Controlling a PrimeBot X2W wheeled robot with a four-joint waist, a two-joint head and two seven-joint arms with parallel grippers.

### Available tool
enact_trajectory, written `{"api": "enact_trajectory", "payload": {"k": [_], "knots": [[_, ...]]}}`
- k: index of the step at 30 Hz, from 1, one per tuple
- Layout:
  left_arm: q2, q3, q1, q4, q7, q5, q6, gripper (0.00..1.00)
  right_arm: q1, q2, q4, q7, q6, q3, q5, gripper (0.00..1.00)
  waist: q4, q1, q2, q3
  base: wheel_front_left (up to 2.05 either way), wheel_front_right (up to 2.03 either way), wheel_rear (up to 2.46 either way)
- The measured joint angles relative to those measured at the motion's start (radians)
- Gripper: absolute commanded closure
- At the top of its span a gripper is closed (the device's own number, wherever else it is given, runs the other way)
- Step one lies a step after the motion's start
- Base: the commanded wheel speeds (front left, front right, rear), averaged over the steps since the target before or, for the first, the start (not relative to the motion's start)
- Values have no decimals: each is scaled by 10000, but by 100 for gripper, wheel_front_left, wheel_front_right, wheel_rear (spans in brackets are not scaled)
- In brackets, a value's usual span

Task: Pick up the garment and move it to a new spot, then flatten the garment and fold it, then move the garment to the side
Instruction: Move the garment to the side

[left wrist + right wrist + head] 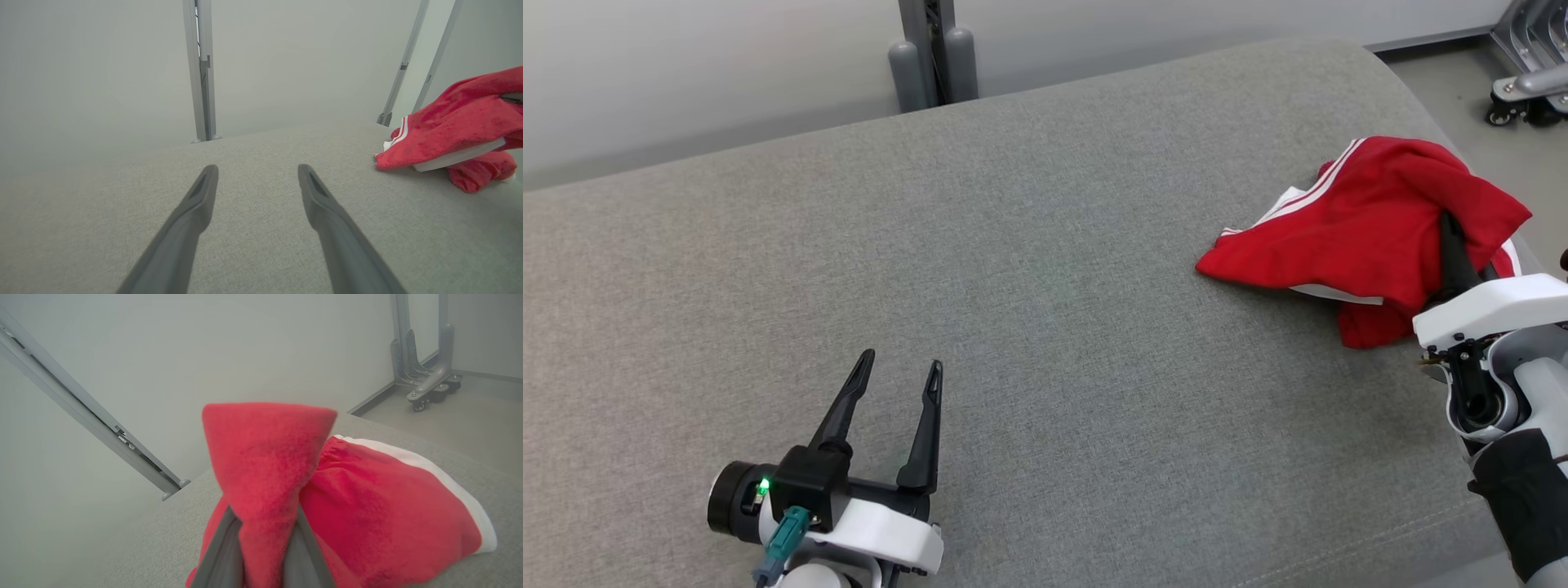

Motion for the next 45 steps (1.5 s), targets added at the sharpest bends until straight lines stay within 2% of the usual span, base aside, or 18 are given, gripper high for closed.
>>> {"api": "enact_trajectory", "payload": {"k": [7, 16, 20, 35, 36, 37, 38, 45], "knots": [[-2, 8, -34, 67, 0, 25, -12, 0, -177, 178, 261, 0, 0, -871, -593, 100, 1, 0, 0, 181, 0, 0, 0], [0, 136, -132, 100, 0, 180, -102, 0, -476, 268, 500, -2, 0, -2504, -1870, 100, 98, 0, 0, 520, 0, 0, 0], [0, 144, -181, 178, 0, 196, -132, 0, -322, 608, 761, -12, 0, -2853, -2203, 100, 117, 0, 0, 678, 0, 0, 0], [0, 351, -232, 334, 0, 368, -278, 0, 162, 1009, 1818, -13, 0, -4740, -3682, 100, -4, 0, 0, 847, 0, 0, 0], [0, 351, -232, 341, 0, 366, -278, 0, 164, 1028, 1894, -13, 0, -4847, -3806, 81, -9, 0, 0, 837, 0, 0, 0], [0, 353, -232, 351, 0, 364, -282, 0, 164, 1053, 1921, -13, 0, -4953, -3940, 22, -15, 0, 0, 826, 0, 0, 0], [0, 353, -232, 351, 0, 357, -291, 0, 156, 1074, 1939, -13, 0, -5076, -4061, 0, -21, 0, 0, 817, 0, 0, 0], [0, 330, -222, 426, 0, 299, -324, 0, 96, 1122, 2353, -13, 0, -5689, -4920, 0, -40, 0, 0, 699, 0, 0, 0]]}}
